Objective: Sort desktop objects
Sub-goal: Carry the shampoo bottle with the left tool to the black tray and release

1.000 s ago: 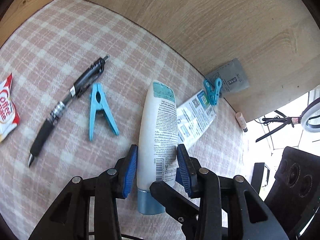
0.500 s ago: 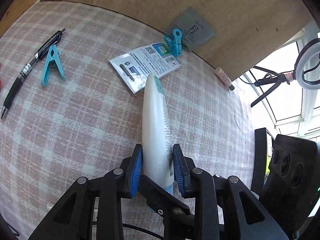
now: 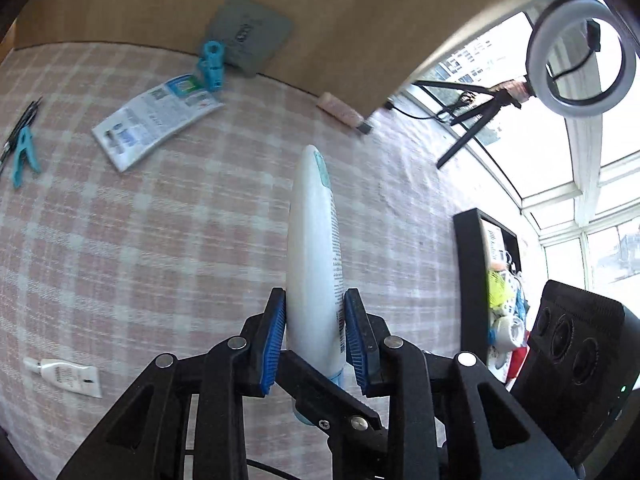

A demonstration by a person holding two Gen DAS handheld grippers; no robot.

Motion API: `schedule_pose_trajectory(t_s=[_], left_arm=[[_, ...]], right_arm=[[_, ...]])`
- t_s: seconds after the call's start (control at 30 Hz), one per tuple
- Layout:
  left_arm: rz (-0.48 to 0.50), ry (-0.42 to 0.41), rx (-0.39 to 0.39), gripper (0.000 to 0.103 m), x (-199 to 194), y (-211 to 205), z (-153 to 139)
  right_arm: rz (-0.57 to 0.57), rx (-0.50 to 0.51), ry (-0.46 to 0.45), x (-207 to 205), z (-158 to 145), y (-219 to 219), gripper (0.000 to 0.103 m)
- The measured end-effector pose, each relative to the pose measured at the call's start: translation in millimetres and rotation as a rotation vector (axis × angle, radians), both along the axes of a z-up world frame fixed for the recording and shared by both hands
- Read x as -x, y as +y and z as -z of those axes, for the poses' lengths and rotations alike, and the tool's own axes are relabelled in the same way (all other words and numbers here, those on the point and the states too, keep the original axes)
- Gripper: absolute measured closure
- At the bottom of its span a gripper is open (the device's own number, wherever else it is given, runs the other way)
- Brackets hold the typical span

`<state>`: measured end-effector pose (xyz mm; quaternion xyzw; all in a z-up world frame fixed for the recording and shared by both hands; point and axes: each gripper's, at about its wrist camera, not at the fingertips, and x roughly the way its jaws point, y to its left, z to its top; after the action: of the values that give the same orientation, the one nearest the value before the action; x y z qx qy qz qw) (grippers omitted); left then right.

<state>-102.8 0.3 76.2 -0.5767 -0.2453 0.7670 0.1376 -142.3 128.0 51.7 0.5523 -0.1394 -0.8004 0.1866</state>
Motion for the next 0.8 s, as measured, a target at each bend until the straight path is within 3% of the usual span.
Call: schedule_pose_trajectory(t_s=[0.3, 0.57, 0.63, 0.7, 0.8], left_arm=[[0.297, 0.079, -0.031, 0.075, 29, 172, -49], [0.531, 0.121, -0.038, 0.075, 24, 320, -89], [0.571, 0.131, -0.004, 0.070, 22, 347, -97], [0.580, 0.173, 0.070, 0.055, 20, 365, -104], [0.592, 0.199, 0.087, 0.051, 18, 367, -114]], right_arm=[[0.272, -0.049, 0.068, -17, -56, 156, 0.060], [0.468, -0.108, 0.098, -47, -91, 284, 0.060], [0.535, -0.140, 0.099, -53, -98, 314, 0.060], [0.597, -0.191, 0.093, -62, -104, 331, 0.057], [0.650, -0.189, 0.103, -73, -107, 350, 0.053]])
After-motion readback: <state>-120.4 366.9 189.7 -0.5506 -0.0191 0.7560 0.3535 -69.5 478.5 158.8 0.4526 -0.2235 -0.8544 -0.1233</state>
